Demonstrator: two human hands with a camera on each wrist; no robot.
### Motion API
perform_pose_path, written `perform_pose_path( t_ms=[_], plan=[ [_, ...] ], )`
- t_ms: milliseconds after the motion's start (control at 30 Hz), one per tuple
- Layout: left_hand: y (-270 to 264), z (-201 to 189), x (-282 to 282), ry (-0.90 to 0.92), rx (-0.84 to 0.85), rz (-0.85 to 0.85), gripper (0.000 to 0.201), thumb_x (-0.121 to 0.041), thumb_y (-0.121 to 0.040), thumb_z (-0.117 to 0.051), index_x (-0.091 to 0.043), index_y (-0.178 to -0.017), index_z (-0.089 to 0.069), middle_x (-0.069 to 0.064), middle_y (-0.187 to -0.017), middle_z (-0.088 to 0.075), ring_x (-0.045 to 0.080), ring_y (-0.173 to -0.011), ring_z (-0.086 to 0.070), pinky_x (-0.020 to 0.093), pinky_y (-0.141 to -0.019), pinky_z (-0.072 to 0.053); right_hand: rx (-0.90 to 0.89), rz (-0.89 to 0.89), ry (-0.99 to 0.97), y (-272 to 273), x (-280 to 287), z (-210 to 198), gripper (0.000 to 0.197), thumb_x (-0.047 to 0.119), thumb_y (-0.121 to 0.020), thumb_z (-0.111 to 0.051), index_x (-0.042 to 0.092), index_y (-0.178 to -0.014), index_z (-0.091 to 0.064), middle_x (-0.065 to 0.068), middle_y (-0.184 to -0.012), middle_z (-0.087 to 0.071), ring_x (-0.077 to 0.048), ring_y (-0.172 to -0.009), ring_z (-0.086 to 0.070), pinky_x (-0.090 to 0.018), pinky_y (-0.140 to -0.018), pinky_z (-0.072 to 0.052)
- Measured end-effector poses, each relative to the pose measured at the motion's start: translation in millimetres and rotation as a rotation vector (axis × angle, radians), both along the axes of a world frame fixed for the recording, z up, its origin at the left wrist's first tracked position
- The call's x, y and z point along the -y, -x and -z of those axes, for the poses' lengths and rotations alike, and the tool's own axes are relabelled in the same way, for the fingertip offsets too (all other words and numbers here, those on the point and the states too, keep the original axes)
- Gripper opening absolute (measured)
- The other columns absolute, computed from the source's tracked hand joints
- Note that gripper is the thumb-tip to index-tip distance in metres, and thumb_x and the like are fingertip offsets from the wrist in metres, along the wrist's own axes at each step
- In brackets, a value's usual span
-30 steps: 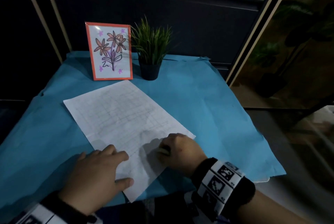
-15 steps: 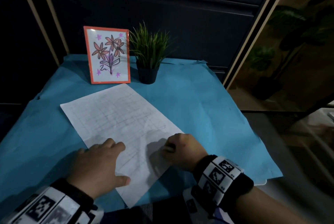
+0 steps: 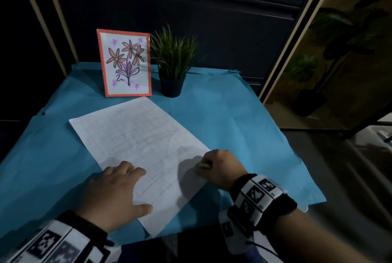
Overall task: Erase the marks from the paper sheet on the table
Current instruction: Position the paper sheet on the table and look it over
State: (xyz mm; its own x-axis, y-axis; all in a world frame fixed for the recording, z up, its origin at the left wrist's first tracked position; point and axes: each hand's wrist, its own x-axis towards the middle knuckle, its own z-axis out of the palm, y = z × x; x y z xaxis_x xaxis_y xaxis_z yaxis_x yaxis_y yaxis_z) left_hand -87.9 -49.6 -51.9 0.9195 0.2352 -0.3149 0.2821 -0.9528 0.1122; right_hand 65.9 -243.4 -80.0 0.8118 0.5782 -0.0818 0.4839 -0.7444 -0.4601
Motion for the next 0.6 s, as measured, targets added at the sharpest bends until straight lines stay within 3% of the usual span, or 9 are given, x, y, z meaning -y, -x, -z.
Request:
perform_pose_path(
  t_ms=[133, 267, 400, 600],
  plan=[
    [-0.1, -1.1, 1.1, -0.005, 0.007, 0.0, 0.081, -0.075, -0.079, -0.049, -0.042, -0.146, -0.019, -0.018, -0.145, -0.024, 0.011, -0.131, -0.032, 0.033, -0.108, -0.031, 0.019, 0.067, -0.011, -12.7, 7.8, -5.0, 0.041, 0.027, -0.084, -0.062, 0.025, -0.053, -0.035, 0.003, -0.058, -0.041, -0.023, -0.066, -0.043, -0.023, -0.059, -0.032],
    [0.5, -0.4, -0.6, 0.013, 0.012, -0.008, 0.082, -0.075, -0.079, -0.05, -0.042, -0.146, -0.019, -0.018, -0.146, -0.024, 0.01, -0.132, -0.032, 0.032, -0.108, -0.032, 0.004, -0.017, -0.019, -0.4, 4.7, -4.5, 0.04, 0.026, -0.082, -0.062, 0.023, -0.053, -0.036, 0.003, -0.058, -0.042, -0.023, -0.065, -0.041, -0.029, -0.06, -0.039],
    [1.3, 0.4, -0.2, 0.025, 0.014, -0.02, 0.081, -0.074, -0.079, -0.05, -0.042, -0.147, -0.018, -0.019, -0.147, -0.022, 0.01, -0.133, -0.03, 0.032, -0.109, -0.031, 0.024, 0.015, 0.025, -0.6, 3.4, -1.6, 0.023, 0.032, -0.083, -0.061, 0.021, -0.065, -0.052, -0.001, -0.07, -0.051, -0.022, -0.07, -0.047, -0.025, -0.06, -0.035],
    [3.6, 2.7, -0.4, 0.017, 0.019, -0.015, 0.081, -0.076, -0.079, -0.048, -0.043, -0.147, -0.017, -0.021, -0.148, -0.019, 0.008, -0.135, -0.027, 0.035, -0.11, -0.031, -0.012, 0.089, -0.029, -13.9, 7.4, -6.6, 0.041, 0.025, -0.082, -0.066, 0.025, -0.052, -0.036, 0.007, -0.056, -0.04, -0.021, -0.067, -0.043, -0.022, -0.059, -0.03]
  ],
)
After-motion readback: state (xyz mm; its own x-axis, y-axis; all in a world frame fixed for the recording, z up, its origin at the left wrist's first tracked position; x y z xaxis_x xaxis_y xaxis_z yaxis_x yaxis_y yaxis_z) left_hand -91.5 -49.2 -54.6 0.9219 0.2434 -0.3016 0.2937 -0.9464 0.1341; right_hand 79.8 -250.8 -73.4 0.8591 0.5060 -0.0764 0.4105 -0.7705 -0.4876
